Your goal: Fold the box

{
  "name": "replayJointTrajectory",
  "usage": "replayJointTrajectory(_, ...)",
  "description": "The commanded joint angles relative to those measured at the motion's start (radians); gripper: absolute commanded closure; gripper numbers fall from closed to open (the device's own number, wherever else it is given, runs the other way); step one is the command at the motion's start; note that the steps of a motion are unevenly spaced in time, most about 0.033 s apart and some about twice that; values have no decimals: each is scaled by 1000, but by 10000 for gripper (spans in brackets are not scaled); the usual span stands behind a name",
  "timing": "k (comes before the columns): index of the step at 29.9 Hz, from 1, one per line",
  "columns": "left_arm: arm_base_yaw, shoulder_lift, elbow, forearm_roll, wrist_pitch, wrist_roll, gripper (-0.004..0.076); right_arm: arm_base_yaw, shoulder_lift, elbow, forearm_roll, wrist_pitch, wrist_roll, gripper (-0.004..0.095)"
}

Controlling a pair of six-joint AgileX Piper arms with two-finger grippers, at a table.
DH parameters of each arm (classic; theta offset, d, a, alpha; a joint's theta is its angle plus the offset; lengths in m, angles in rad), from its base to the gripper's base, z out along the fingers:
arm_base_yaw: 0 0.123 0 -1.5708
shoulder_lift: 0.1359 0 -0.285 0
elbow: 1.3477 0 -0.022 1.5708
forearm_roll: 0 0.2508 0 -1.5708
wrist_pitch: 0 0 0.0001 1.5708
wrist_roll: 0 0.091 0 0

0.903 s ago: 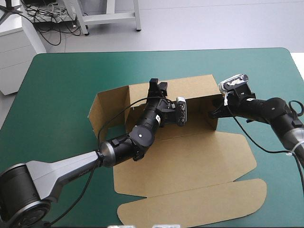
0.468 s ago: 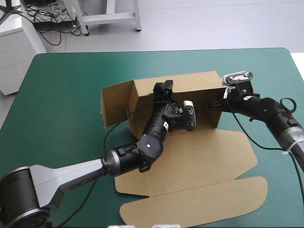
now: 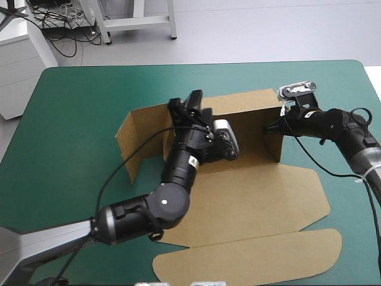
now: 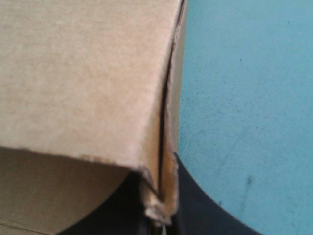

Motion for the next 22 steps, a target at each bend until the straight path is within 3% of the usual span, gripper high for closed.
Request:
replayJointTrajectory(1, 33, -127, -34, 104, 67, -39, 574, -2, -61, -94, -78, 74, 103, 906)
replayJointTrajectory(3, 69, -175, -34, 104, 44, -87, 713, -2, -71, -125, -83, 109, 136, 907)
replayJointTrajectory(4, 87, -192, -34, 104, 37, -103, 731, -2, -77, -140, -81, 130, 150, 907)
replayJointTrajectory(10, 284, -291, -34, 51, -1, -158, 734, -2, -77, -204, -79, 329, 209, 906)
replayJointTrajectory(18, 691, -353, -34, -264, -238, -140, 734, -2, -35, -216, -77, 521, 296, 908)
replayJointTrajectory(22, 877, -349, -34, -526, -305, -22, 734, -2, 33, -216, -62, 524, 296, 908)
